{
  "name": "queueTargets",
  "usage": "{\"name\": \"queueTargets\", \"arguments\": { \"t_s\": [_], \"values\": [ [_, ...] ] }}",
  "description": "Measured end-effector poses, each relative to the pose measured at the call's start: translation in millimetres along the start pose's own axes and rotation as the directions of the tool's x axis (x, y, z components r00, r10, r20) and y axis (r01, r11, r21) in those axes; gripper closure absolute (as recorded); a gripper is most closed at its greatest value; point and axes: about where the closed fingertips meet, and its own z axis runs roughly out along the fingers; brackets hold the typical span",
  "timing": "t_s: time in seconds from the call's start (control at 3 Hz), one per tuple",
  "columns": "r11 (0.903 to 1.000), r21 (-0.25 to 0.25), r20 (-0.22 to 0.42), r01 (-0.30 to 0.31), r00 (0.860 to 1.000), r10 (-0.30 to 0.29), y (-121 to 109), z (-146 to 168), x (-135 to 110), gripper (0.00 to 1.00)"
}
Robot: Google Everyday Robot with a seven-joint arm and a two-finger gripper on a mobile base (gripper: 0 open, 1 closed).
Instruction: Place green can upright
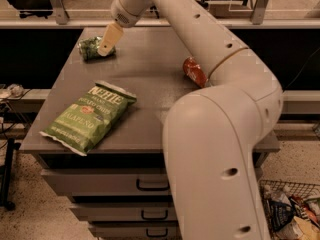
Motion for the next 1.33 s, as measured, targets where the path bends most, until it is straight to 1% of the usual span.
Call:
{"name": "queueTargets", "arguments": {
  "t_s": [0.33, 0.67, 1.0, 1.33],
  "values": [
    [0.9991, -0.041, -0.004, 0.008, 1.000, -0.008, 7.8, 25.1, -8.6, 0.00],
    [0.9955, -0.087, -0.027, 0.037, 0.999, -0.039, 18.4, 47.4, -12.7, 0.00],
    [0.9911, -0.118, -0.060, 0.061, 0.996, -0.069, 24.1, 59.3, -10.0, 0.00],
    [0.9863, -0.137, -0.081, 0.093, 0.991, -0.104, 26.9, 64.4, -8.9, 0.16]
  ]
}}
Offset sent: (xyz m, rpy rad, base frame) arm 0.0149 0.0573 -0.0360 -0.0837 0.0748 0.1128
